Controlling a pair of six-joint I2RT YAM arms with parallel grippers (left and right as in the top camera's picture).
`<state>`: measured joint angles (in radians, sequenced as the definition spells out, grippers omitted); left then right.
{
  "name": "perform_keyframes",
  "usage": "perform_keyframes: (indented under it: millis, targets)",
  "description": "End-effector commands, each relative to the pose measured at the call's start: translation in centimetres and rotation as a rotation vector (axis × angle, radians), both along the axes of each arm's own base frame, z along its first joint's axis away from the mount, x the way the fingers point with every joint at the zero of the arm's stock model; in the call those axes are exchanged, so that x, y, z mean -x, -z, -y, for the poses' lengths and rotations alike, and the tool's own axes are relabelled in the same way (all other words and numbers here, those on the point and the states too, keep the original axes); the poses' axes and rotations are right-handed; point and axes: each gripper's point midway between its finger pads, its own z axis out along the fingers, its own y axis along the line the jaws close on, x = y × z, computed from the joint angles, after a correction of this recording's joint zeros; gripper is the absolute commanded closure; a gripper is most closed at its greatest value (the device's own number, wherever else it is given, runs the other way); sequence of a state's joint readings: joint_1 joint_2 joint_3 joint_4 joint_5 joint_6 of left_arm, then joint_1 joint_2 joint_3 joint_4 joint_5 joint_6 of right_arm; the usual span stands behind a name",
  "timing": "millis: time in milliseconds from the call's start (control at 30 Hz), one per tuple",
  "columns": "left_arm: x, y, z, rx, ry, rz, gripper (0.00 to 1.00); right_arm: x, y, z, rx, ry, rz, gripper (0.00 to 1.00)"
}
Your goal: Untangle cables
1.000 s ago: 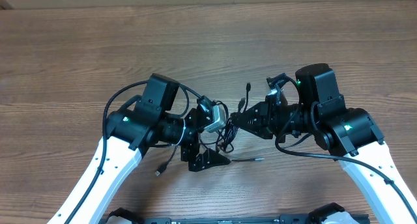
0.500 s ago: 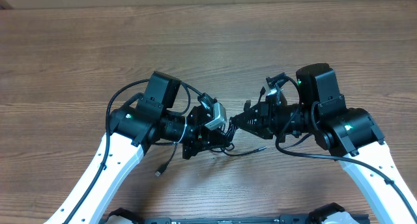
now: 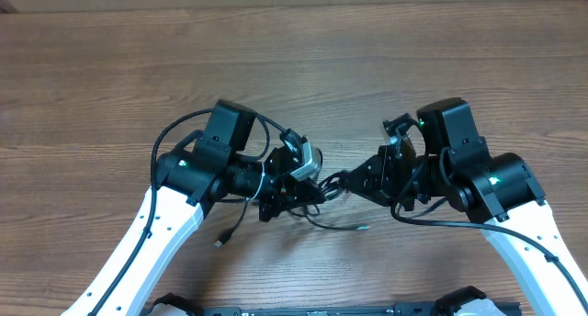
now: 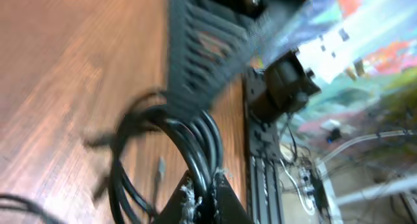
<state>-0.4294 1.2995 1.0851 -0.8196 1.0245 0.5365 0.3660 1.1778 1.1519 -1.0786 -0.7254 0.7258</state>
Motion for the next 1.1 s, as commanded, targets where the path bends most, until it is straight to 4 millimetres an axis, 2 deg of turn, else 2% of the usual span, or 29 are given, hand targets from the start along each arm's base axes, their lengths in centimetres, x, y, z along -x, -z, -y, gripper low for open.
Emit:
perform_keyframes:
  millis: [0, 133, 500, 933, 1067]
  targets:
    - [-1.4, -1.9, 0.2, 0.068, -0.054, -0.039, 0.96, 0.4, 0.9, 1.3, 0.101, 0.002, 0.024, 0.96]
    - [-2.6, -2.8, 0.5, 0.099, -0.099, -0.048, 0.96, 0.9, 1.8, 2.1, 0.156, 0.017, -0.011, 0.96]
    - [-5.3, -6.1, 1.4, 0.203, -0.202, -0.091, 0.96, 0.9, 2.2, 2.5, 0.187, 0.016, -0.002, 0.96]
    - [-7.7, -12.1, 2.0, 0.392, -0.285, -0.139, 0.96, 0.6, 2.9, 2.5, 0.216, 0.014, -0.009, 0.96]
    - [-8.2, -13.0, 1.9, 0.423, -0.311, -0.147, 0.96, 0.6, 2.9, 2.5, 0.216, 0.014, -0.008, 0.96]
